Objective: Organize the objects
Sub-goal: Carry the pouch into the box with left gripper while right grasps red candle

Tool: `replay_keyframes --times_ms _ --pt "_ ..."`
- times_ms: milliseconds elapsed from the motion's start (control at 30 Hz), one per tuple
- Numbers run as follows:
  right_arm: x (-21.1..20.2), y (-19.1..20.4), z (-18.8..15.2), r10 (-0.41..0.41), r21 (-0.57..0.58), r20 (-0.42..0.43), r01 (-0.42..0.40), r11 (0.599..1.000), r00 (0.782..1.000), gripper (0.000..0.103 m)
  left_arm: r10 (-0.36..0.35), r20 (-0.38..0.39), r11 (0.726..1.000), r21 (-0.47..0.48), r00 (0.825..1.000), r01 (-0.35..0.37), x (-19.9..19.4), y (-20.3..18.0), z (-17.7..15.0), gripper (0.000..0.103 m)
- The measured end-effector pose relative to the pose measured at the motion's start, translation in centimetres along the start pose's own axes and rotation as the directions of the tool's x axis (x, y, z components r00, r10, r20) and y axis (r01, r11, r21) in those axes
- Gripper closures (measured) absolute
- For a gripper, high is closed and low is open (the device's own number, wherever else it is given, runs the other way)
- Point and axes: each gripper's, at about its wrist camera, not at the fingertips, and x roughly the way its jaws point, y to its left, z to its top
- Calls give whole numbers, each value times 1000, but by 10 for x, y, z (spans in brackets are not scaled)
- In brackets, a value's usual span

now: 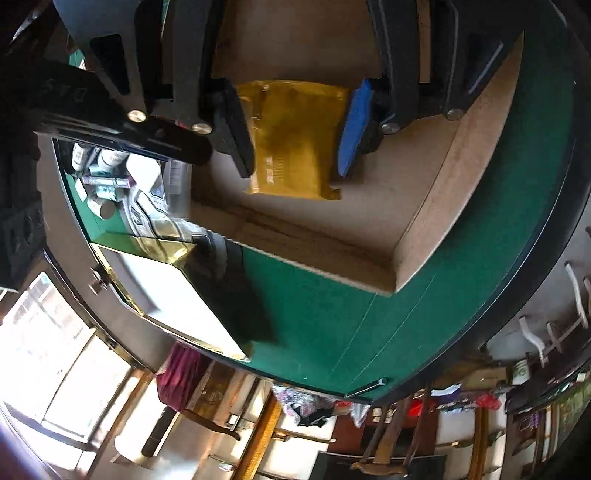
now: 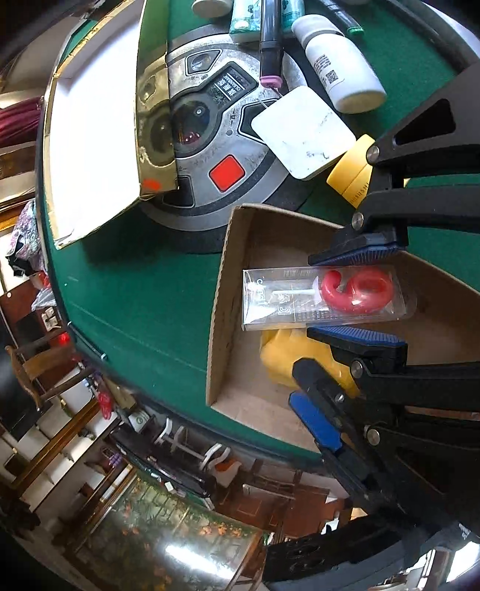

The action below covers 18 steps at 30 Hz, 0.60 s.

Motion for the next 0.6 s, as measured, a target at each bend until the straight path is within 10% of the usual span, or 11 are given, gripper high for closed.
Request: replay_keyframes --times_ms 333,600 --pt "-58 -11 -9 -22 3 183 22 1000 983 24 1 125 976 -218 992 26 -33 60 -14 24" --pt "-99 -54 -27 -4 60 234 -10 998 972 23 92 155 938 -346 984 -33 -56 80 -48 24"
